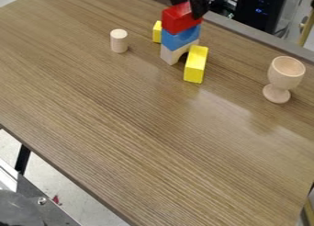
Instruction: Put the red rectangle on the top of blue arch
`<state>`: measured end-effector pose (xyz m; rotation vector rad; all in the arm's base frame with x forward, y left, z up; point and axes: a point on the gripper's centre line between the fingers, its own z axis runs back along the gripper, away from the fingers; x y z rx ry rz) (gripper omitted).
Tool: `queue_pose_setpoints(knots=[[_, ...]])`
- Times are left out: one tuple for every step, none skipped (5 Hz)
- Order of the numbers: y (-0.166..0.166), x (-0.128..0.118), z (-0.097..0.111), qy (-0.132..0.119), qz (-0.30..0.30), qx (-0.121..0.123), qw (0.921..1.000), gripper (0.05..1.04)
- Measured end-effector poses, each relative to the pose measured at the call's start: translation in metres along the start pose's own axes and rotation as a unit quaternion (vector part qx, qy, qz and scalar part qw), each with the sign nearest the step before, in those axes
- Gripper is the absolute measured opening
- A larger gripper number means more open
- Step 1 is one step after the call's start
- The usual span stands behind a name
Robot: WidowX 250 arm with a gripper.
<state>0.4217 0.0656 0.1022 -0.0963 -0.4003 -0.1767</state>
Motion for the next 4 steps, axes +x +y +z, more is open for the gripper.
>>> queue_pose_setpoints(knots=[[0.001,0.0,0.0,0.002,0.006,0.003,1.0,1.001],[0.001,-0.001,-0.001,0.002,0.009,0.004,0.9999,0.999],[0.002,0.0,0.001,0.001,0.013,0.008,0.9999,0.999],[-0.003,0.012,0.03,-0.027,0.005,0.028,0.9992,0.999]])
